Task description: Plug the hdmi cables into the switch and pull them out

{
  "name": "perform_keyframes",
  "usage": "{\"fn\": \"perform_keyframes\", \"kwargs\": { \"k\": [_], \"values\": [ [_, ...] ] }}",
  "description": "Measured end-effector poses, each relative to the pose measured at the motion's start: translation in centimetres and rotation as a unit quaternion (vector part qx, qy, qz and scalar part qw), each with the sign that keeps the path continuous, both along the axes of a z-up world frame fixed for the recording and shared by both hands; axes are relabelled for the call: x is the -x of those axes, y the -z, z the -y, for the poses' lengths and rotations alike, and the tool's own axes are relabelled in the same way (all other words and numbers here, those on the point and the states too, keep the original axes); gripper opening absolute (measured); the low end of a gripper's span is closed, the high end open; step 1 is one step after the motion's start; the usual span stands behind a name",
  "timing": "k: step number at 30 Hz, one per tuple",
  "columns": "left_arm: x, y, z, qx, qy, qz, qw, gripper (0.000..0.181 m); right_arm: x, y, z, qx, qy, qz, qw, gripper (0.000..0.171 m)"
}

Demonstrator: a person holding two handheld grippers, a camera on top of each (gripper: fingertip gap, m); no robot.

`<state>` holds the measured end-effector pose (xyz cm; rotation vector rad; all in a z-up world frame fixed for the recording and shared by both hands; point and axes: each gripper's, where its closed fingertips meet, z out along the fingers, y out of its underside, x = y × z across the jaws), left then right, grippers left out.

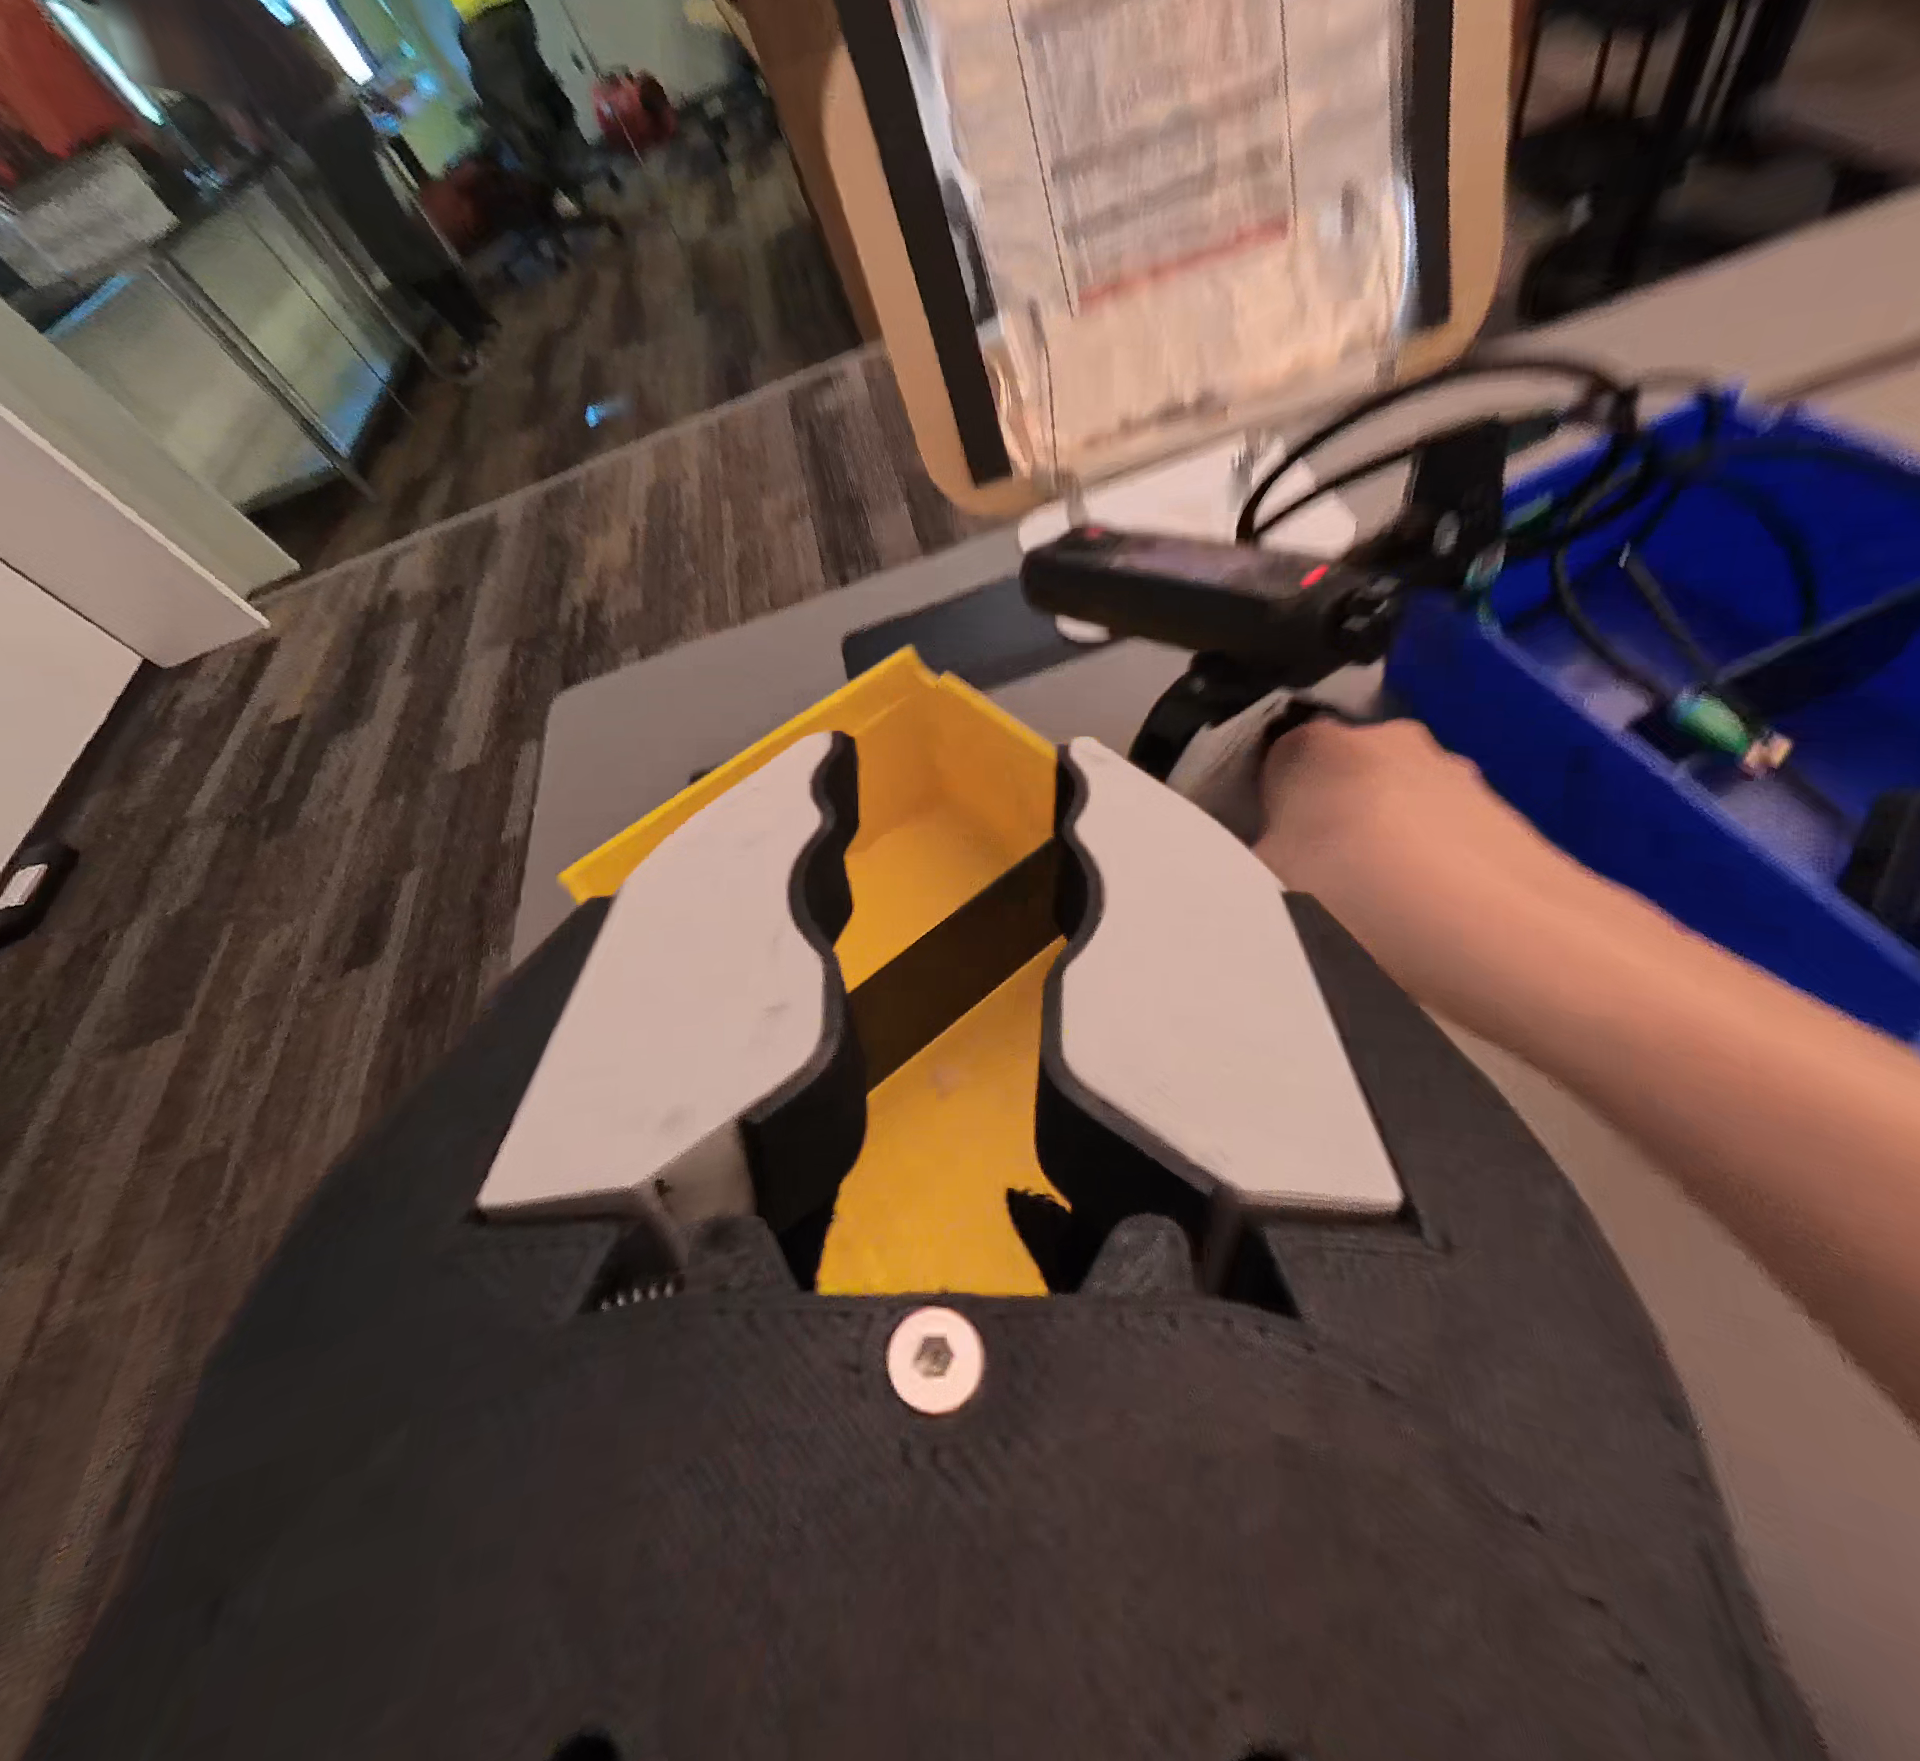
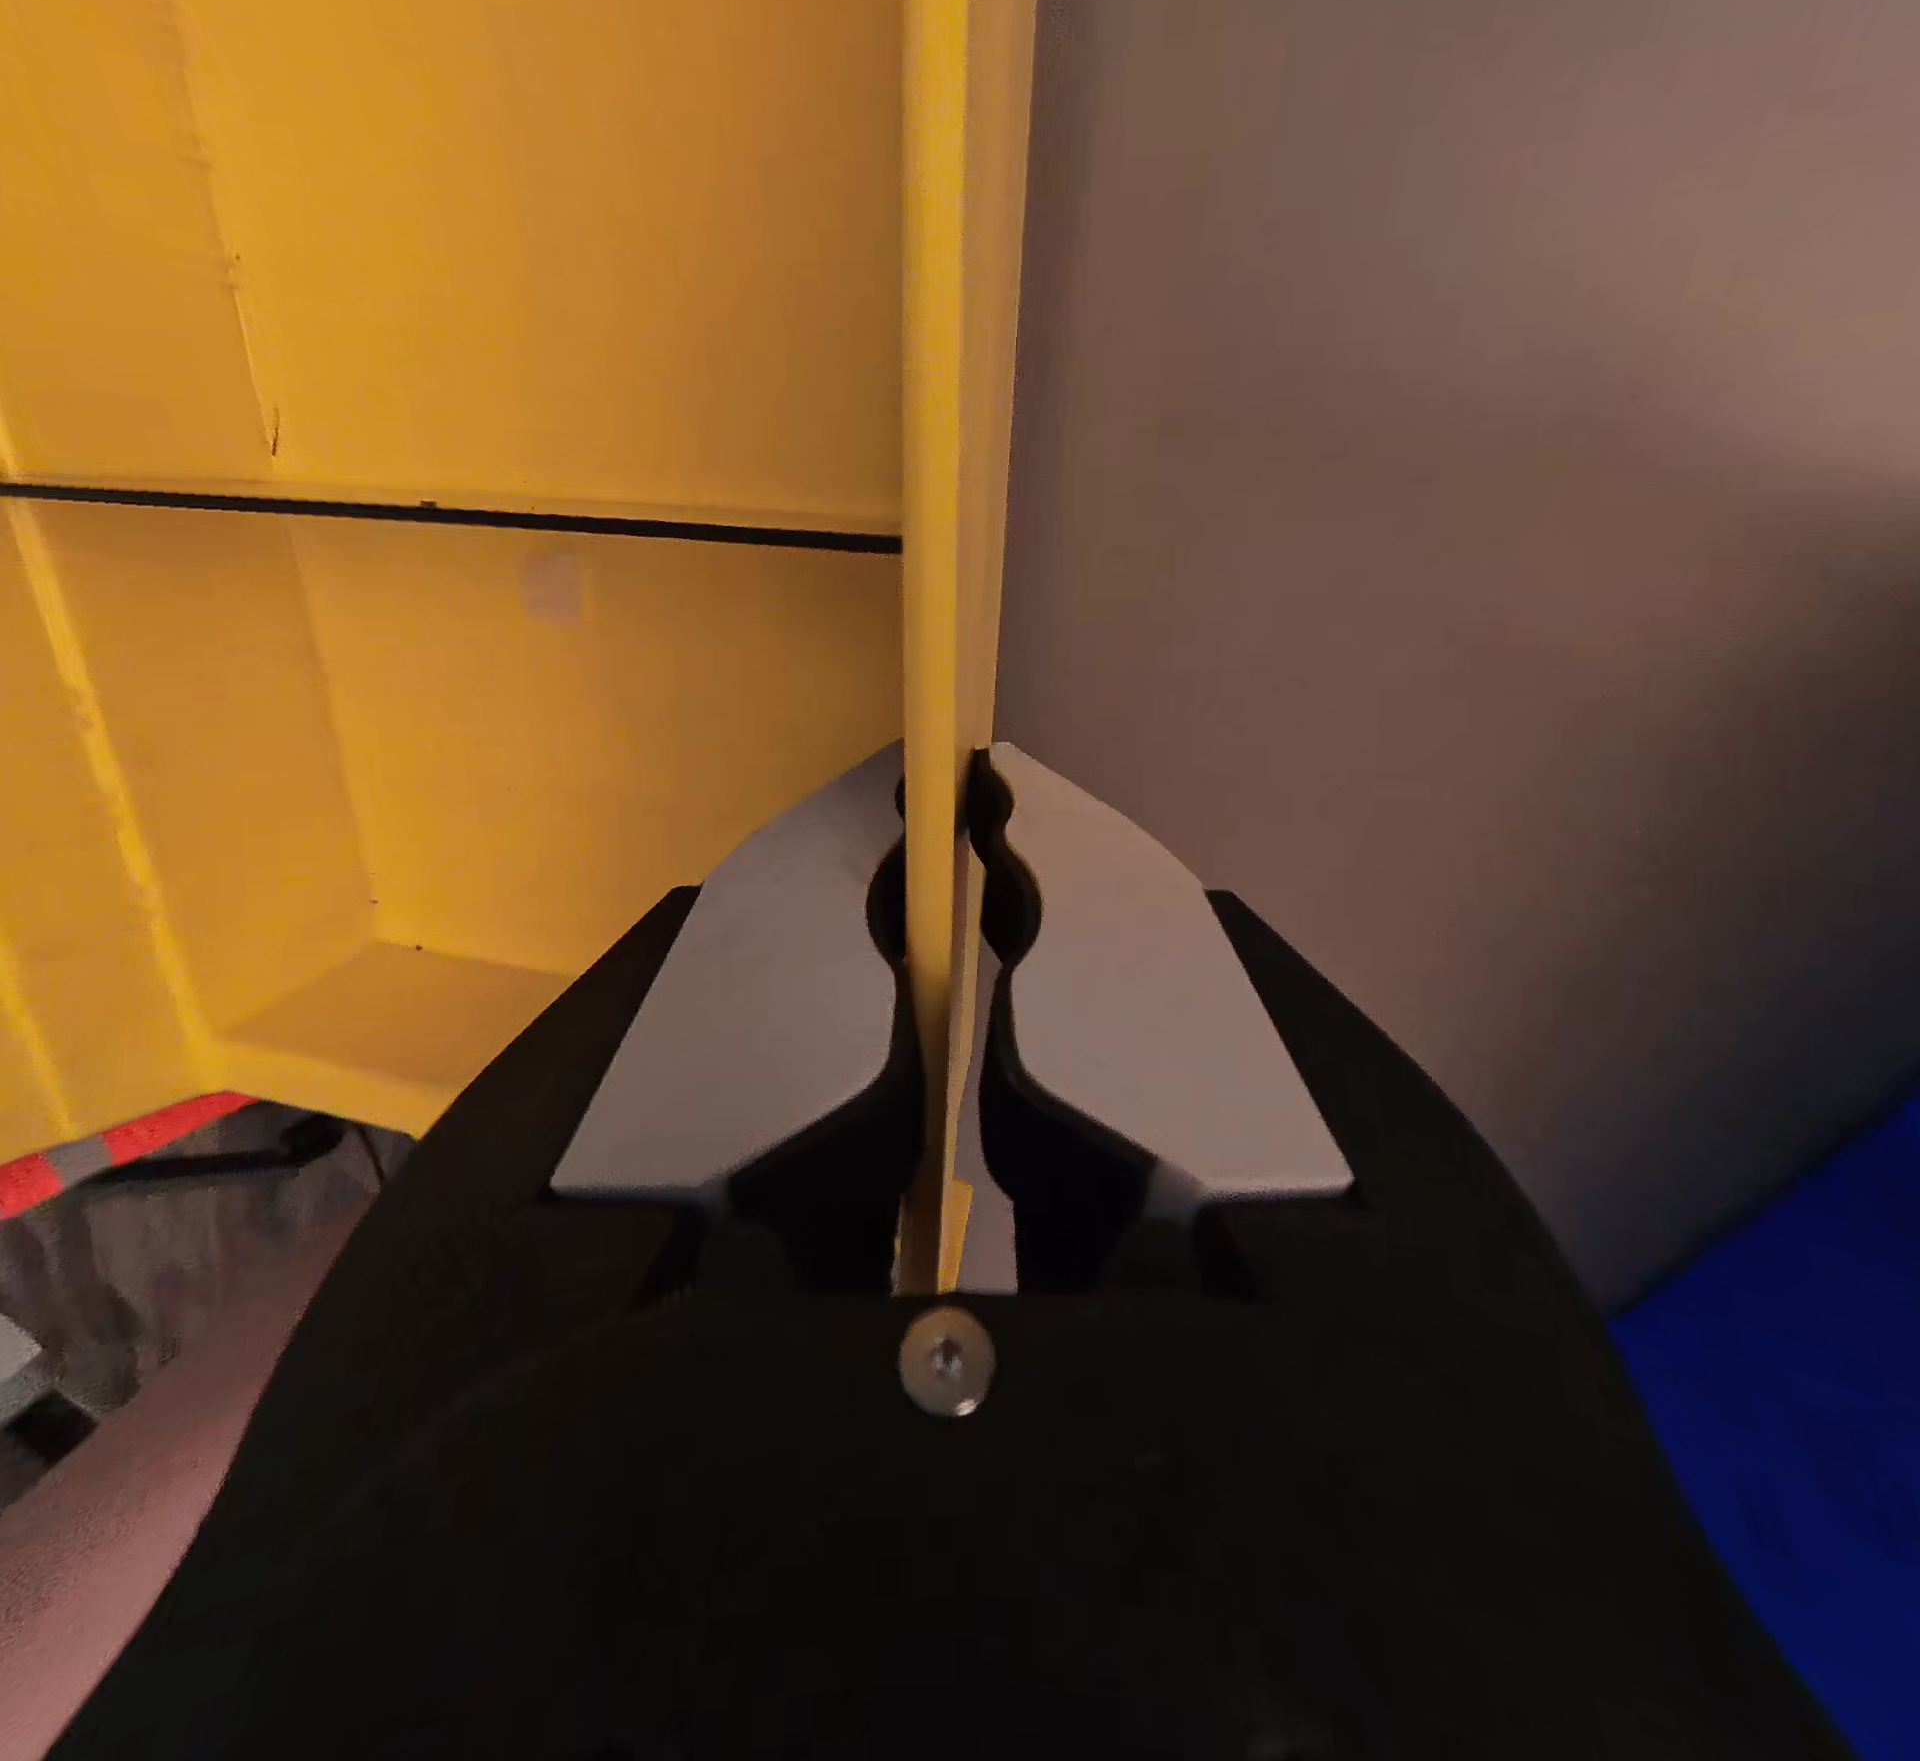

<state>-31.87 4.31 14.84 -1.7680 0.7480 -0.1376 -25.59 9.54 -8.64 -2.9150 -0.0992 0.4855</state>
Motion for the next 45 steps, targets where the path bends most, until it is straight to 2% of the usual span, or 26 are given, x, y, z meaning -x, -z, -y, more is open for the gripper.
{"fn": "perform_keyframes", "kwargs": {
  "k": [1,3,6,9,12,14,17,19,21,23,26,30,33,38,42,44,45],
  "values": [
    [0.3,-1.3,0.7,-0.017,-0.006,0.033,0.999,0.042,0.9,-1.0,-0.2,-0.004,-0.013,-0.005,1.0,0.007],
    [0.8,-4.4,2.9,-0.06,0.004,0.124,0.99,0.044,2.2,-3.4,-0.6,-0.013,-0.038,-0.009,0.999,0.007],
    [2.0,-9.3,7.8,-0.13,0.075,0.281,0.948,0.042,2.7,-8.1,-0.8,-0.031,-0.076,-0.001,0.997,0.008],
    [3.5,-11.7,12.3,-0.176,0.149,0.346,0.91,0.054,0.6,-13.4,-0.3,-0.045,-0.092,0.016,0.995,0.008],
    [4.2,-12.6,14.9,-0.183,0.214,0.377,0.882,0.063,-4.1,-18.4,1.0,-0.052,-0.084,0.042,0.994,0.008],
    [4.2,-12.5,15.0,-0.176,0.232,0.38,0.878,0.065,-8.6,-21.3,2.3,-0.061,-0.067,0.059,0.994,0.008],
    [2.7,-11.4,12.9,-0.131,0.237,0.36,0.893,0.067,-16.6,-24.5,5.4,-0.064,-0.016,0.067,0.996,0.008],
    [0.1,-9.4,11.1,-0.065,0.258,0.32,0.909,0.068,-22.4,-25.7,8.2,-0.062,0.026,0.064,0.996,0.008],
    [-3.6,-5.7,9.8,0.039,0.302,0.254,0.918,0.073,-28.4,-26.2,11.3,-0.063,0.075,0.059,0.993,0.007],
    [-7.3,-1.0,9.0,0.15,0.338,0.171,0.913,0.07,-34.5,-25.8,14.6,-0.064,0.128,0.056,0.988,0.007],
    [-12.1,6.4,6.2,0.281,0.313,0.064,0.905,0.075,-43.2,-23.3,19.9,-0.057,0.22,0.053,0.972,0.007],
    [-19.4,13.0,4.4,0.394,0.308,0.062,0.864,0.074,-52.1,-17.3,26.7,-0.026,0.31,0.071,0.948,0.007],
    [-22.0,18.2,3.4,0.444,0.276,0.025,0.852,0.074,-56.2,-12.0,30.4,0.004,0.357,0.073,0.931,0.007],
    [-24.8,22.8,4.0,0.488,0.267,-0.004,0.831,0.07,-59.2,-4.5,33.3,0.048,0.379,0.072,0.921,0.008],
    [-26.0,24.3,4.9,0.495,0.278,-0.029,0.823,0.066,-59.3,-0.6,33.0,0.068,0.361,0.071,0.927,0.007],
    [-26.1,24.2,5.3,0.496,0.29,-0.037,0.817,0.053,-59.2,0.6,32.4,0.069,0.349,0.073,0.932,0.007],
    [-26.1,23.9,5.6,0.503,0.301,-0.038,0.809,0.037,-59.1,0.9,31.7,0.058,0.351,0.064,0.932,0.008]
  ]
}}
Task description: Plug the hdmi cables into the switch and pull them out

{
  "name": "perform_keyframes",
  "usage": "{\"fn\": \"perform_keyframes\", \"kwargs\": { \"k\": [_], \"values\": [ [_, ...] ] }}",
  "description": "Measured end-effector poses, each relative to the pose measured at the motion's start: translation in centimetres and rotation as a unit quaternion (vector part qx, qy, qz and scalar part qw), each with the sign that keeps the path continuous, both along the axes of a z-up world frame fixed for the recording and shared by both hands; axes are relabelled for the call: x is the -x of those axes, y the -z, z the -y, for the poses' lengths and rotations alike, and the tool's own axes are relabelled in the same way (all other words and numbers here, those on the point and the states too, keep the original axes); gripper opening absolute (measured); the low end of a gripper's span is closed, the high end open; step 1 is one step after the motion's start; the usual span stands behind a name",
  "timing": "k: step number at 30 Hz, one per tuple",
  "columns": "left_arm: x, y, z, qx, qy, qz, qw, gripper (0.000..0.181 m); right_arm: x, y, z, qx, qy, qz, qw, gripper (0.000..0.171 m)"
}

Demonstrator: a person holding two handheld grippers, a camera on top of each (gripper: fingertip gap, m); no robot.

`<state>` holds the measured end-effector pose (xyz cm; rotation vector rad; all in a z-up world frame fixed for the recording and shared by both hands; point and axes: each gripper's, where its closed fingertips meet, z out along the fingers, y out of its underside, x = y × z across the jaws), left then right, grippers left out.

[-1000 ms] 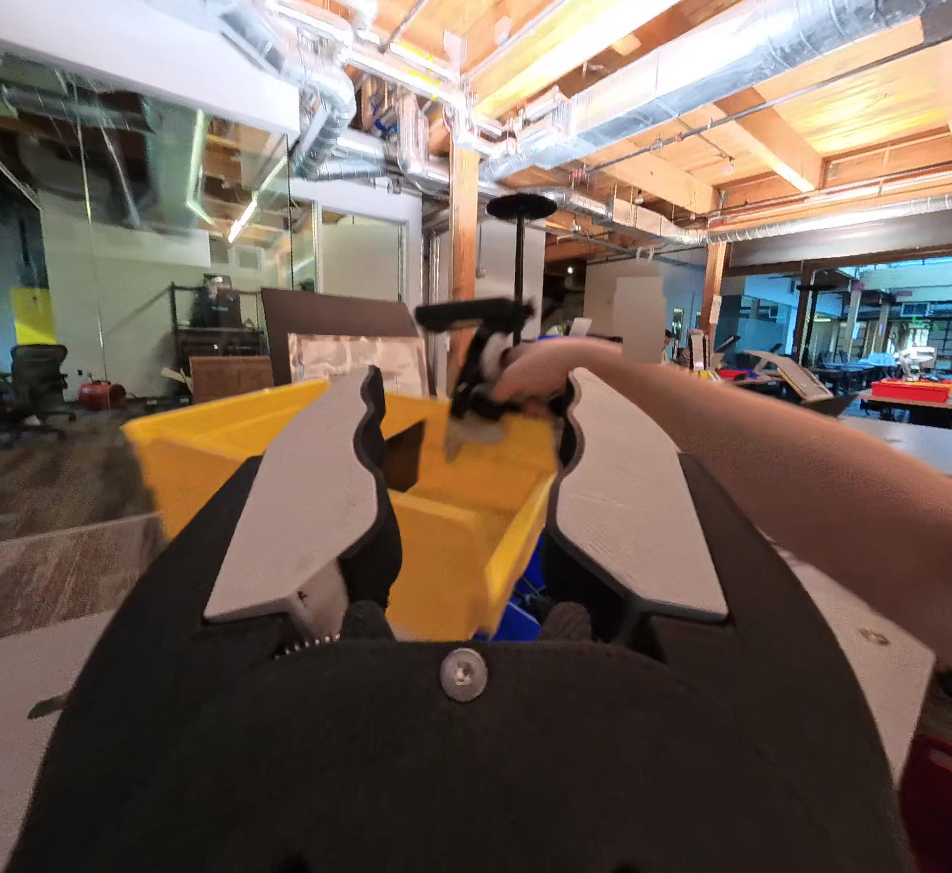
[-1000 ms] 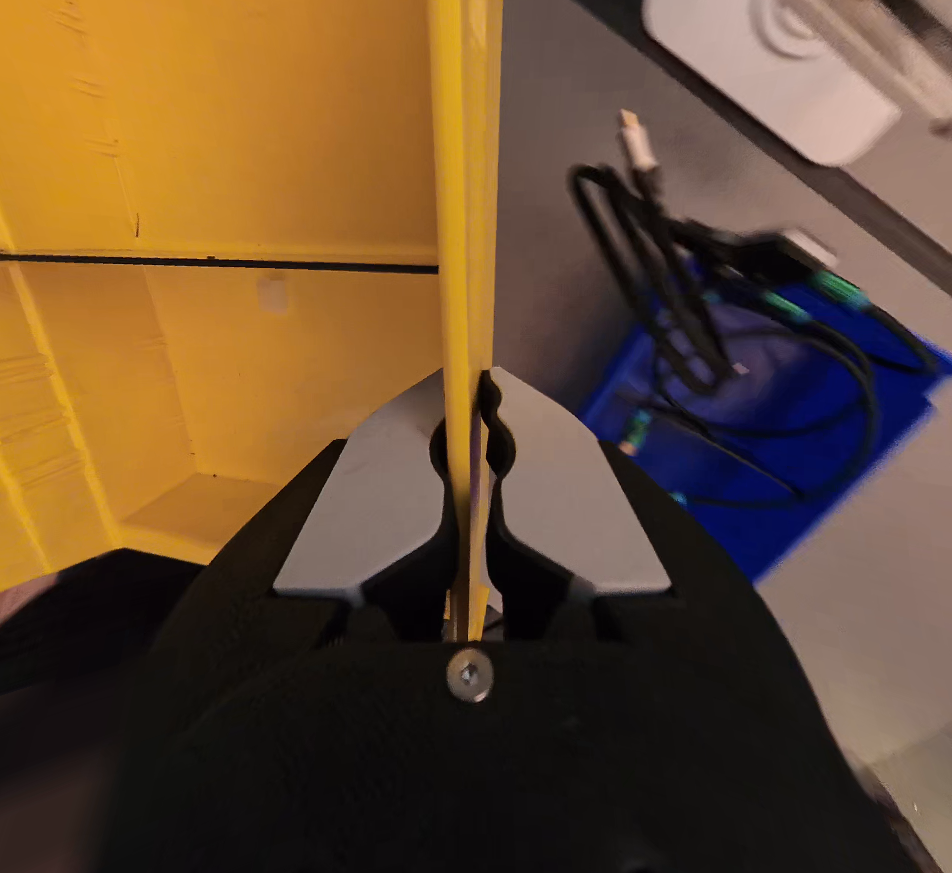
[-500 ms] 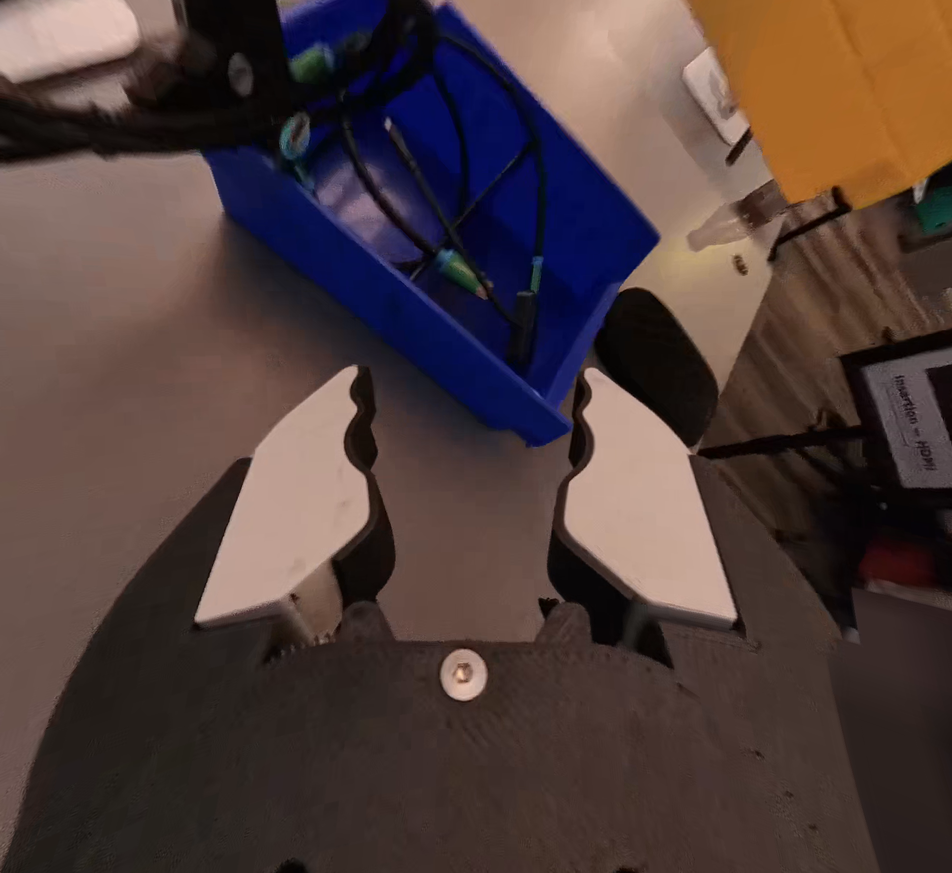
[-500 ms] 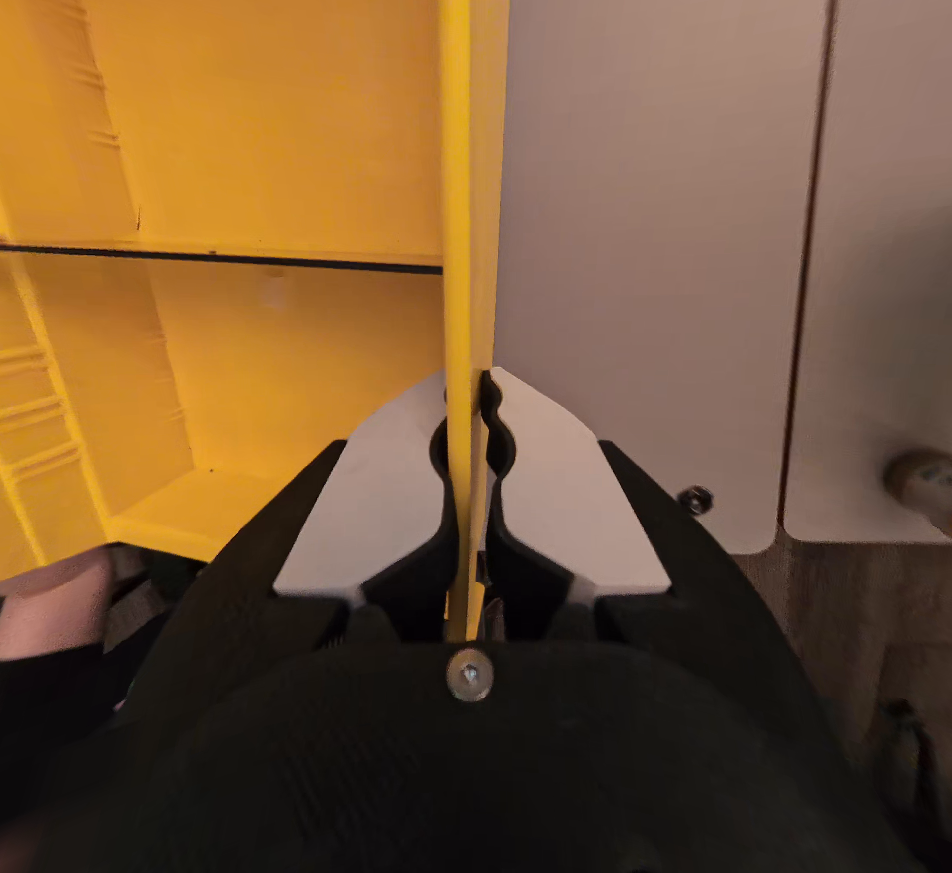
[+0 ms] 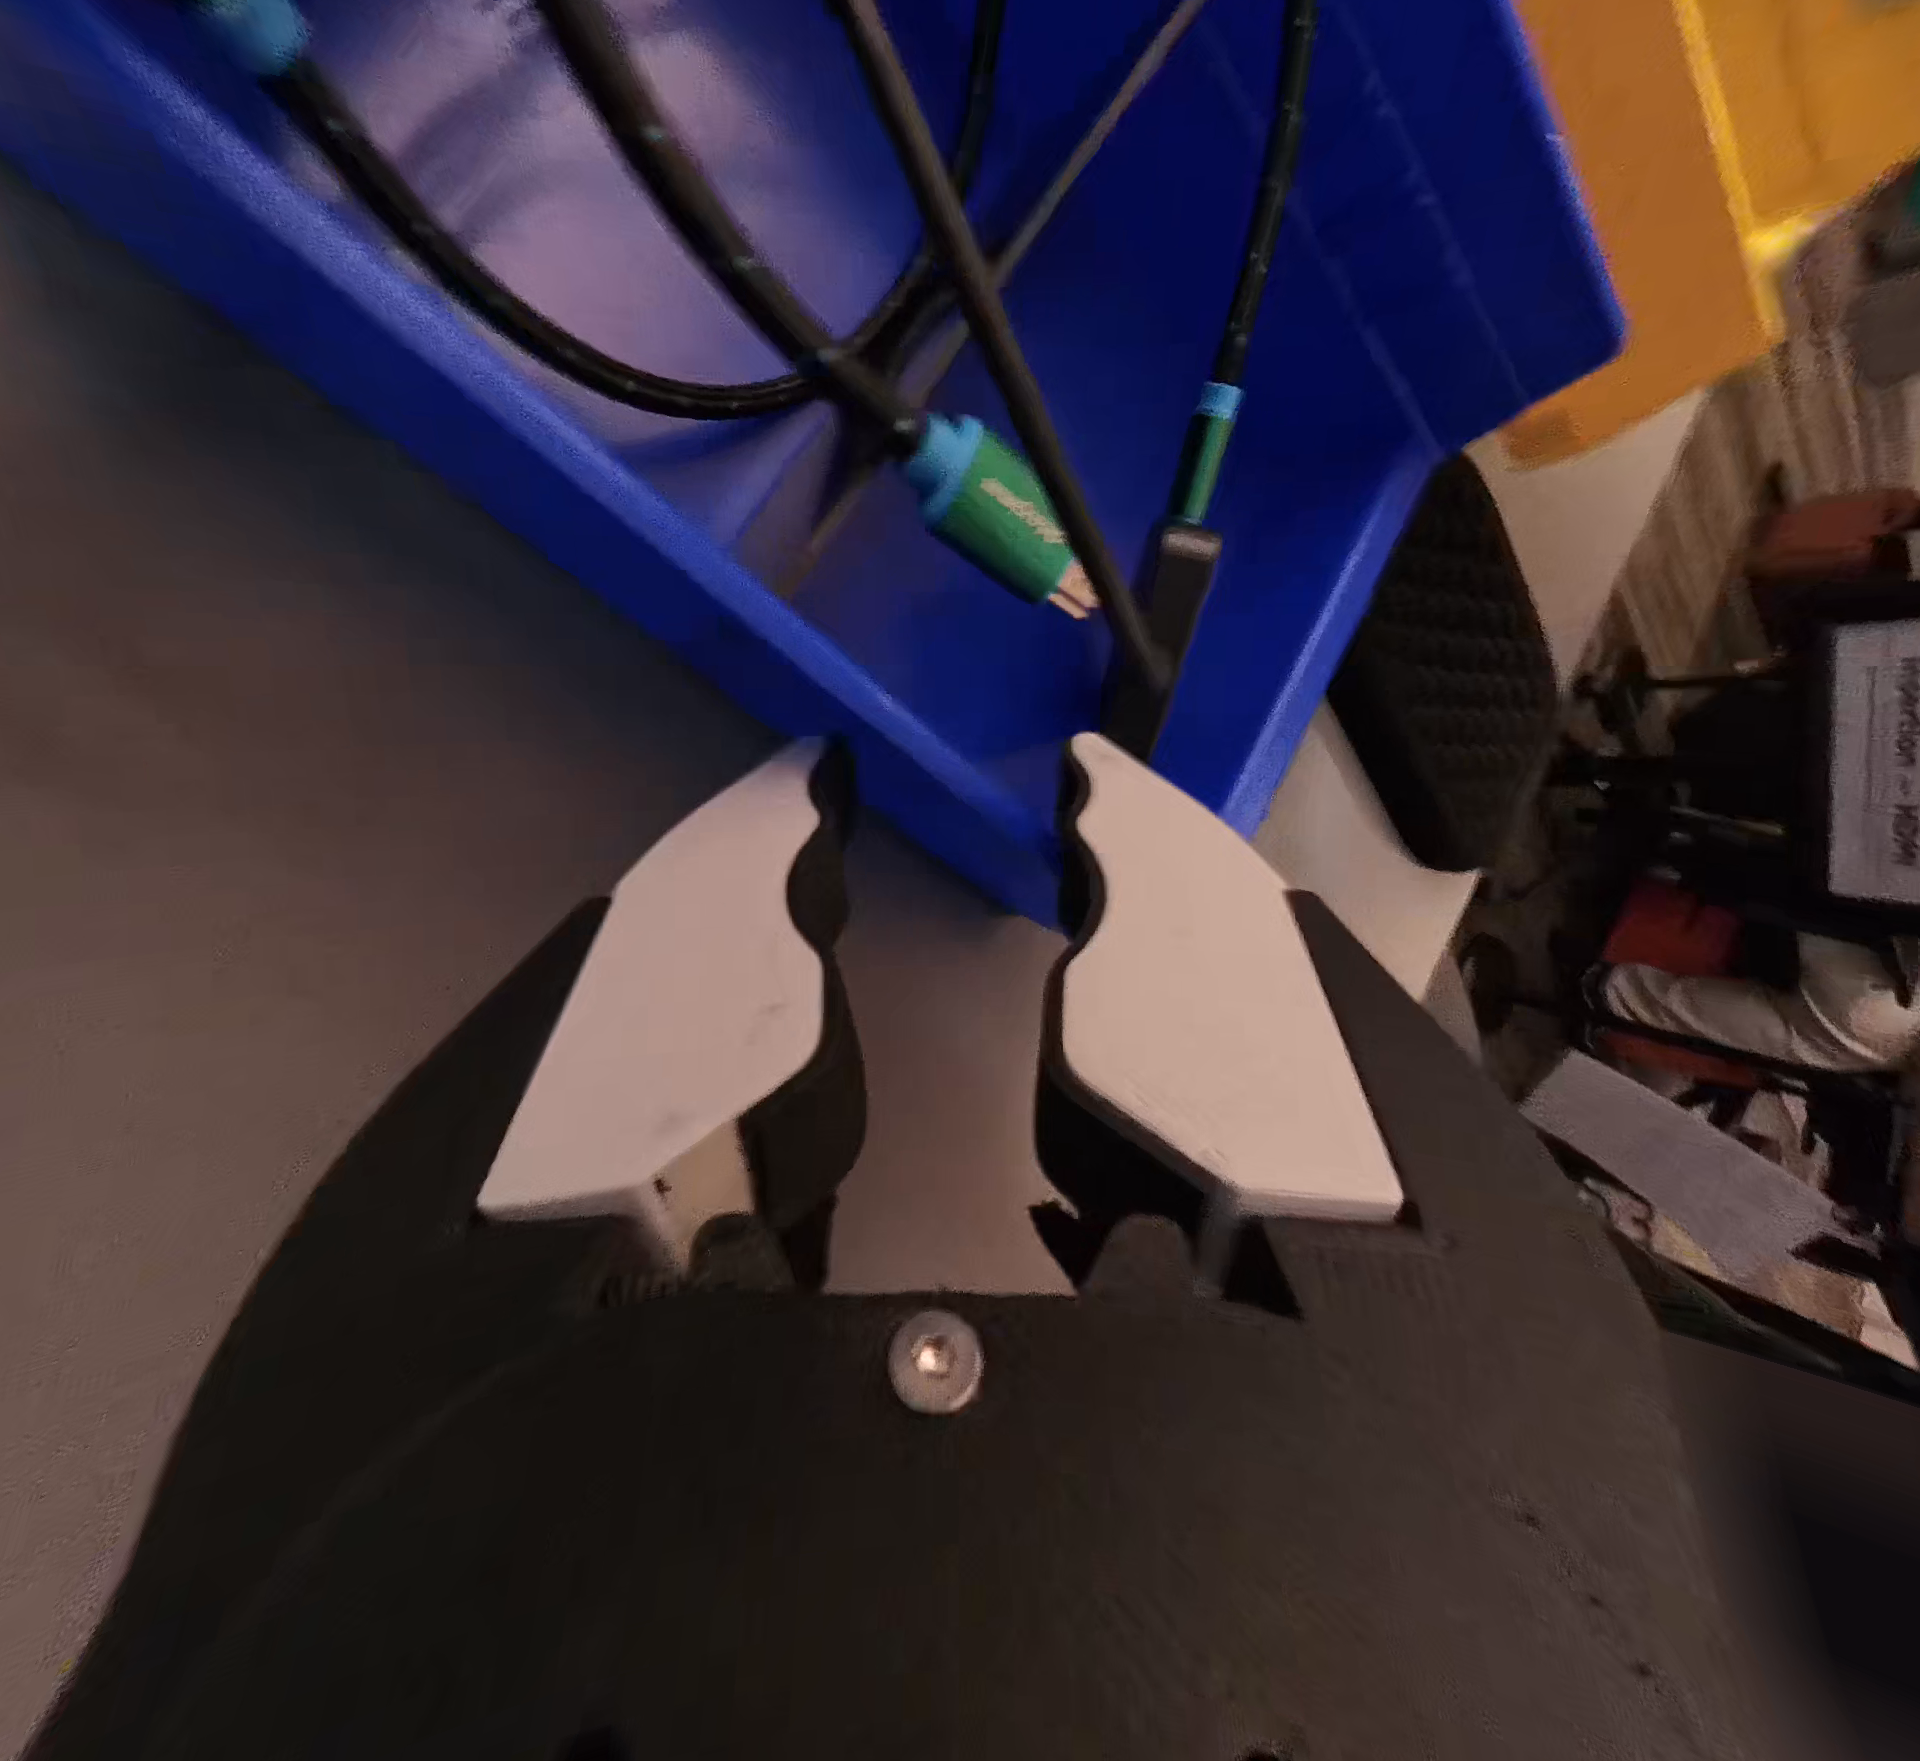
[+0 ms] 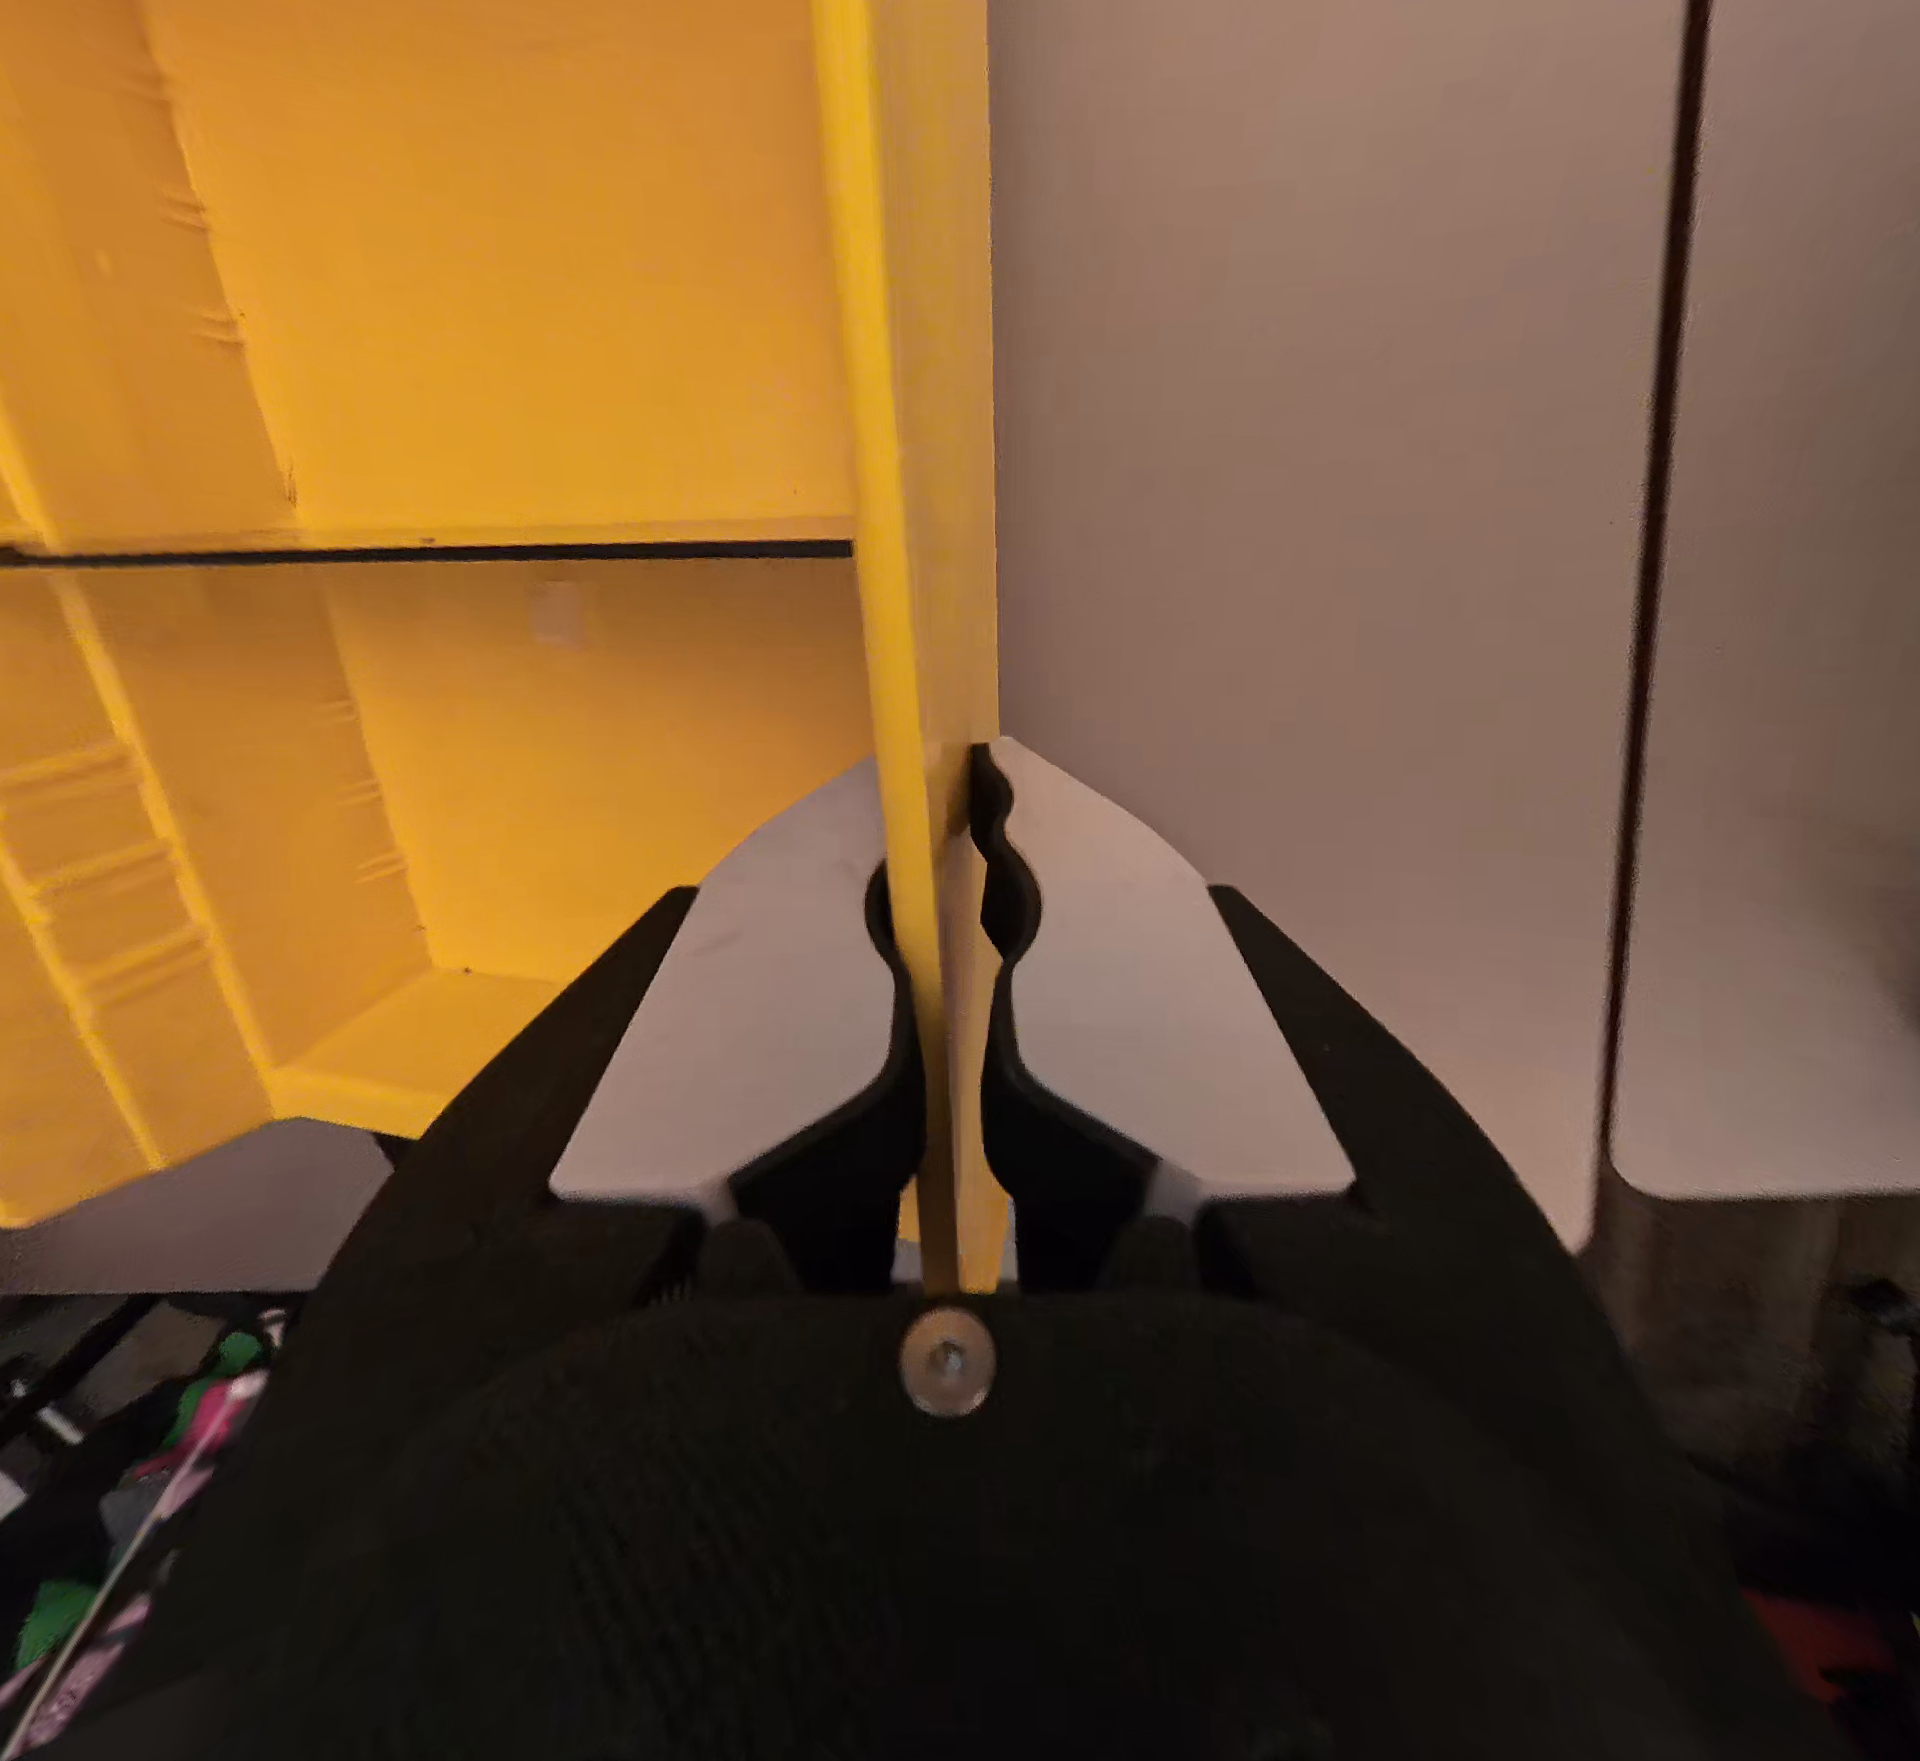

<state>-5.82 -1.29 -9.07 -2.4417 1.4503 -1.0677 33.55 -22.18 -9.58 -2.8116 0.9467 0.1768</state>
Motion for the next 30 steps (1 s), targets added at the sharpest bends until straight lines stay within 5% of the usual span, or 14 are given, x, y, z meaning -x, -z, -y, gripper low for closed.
{"fn": "perform_keyframes", "kwargs": {
  "k": [4,13,22,30],
  "values": [
    [2.4,-0.3,-1.9,-0.018,0.0,-0.028,0.999,0.023,0.9,1.0,-2.2,-0.017,-0.014,-0.006,1.0,0.007],
    [14.1,-0.8,-13.1,-0.041,-0.162,-0.045,0.985,0.012,5.9,3.2,-7.6,-0.042,-0.051,-0.025,0.998,0.008],
    [25.4,-1.0,-17.4,-0.021,-0.295,-0.041,0.954,0.01,6.5,3.2,-8.6,-0.041,-0.056,0.006,0.998,0.007],
    [30.6,-1.1,-17.8,0.006,-0.354,-0.025,0.935,0.011,4.6,3.2,-6.7,-0.032,-0.061,0.015,0.998,0.007]
  ]
}}
